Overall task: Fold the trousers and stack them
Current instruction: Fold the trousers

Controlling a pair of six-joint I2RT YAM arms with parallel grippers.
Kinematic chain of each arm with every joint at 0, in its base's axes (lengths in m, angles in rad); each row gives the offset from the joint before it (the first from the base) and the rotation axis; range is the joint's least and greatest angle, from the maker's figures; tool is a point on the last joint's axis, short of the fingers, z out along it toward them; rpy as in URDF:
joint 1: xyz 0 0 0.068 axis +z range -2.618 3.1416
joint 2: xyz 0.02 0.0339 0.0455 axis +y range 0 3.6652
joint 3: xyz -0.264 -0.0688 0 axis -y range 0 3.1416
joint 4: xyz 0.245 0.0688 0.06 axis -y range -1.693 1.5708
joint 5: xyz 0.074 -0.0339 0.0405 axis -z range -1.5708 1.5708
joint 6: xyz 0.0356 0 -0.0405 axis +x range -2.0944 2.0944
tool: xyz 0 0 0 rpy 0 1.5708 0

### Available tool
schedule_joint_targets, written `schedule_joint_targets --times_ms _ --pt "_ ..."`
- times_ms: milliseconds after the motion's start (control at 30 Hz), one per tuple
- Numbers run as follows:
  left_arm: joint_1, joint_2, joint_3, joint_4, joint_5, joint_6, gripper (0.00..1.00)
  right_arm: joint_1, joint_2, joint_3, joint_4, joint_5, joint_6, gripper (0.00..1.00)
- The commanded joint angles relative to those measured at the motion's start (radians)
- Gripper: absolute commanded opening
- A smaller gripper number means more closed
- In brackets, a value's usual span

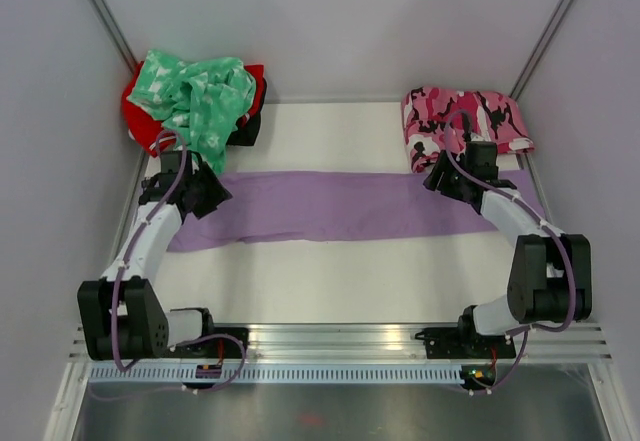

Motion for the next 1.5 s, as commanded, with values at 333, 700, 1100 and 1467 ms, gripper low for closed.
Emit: schedule_joint_targets --times_ms 333,700,1100,1467 --pt "-0.005 0.428 0.270 0.082 -0.300 0.032 0.62 0.004 0.188 0.113 0.019 0.218 0.006 0.74" --pt "-0.005 0.613 0.236 -0.005 -0.268 0.063 0.73 0.004 0.303 0.056 -0.038 0.296 0.045 0.92" --pt "-0.002 0.458 0.058 -0.099 -0.374 -0.012 0.69 0.004 0.158 -0.119 -0.077 0.286 0.102 0.89" --pt "-0.002 0.288 0.060 -0.156 -0.374 0.035 0.72 0.004 -0.014 -0.215 -0.124 0.230 0.118 0.89"
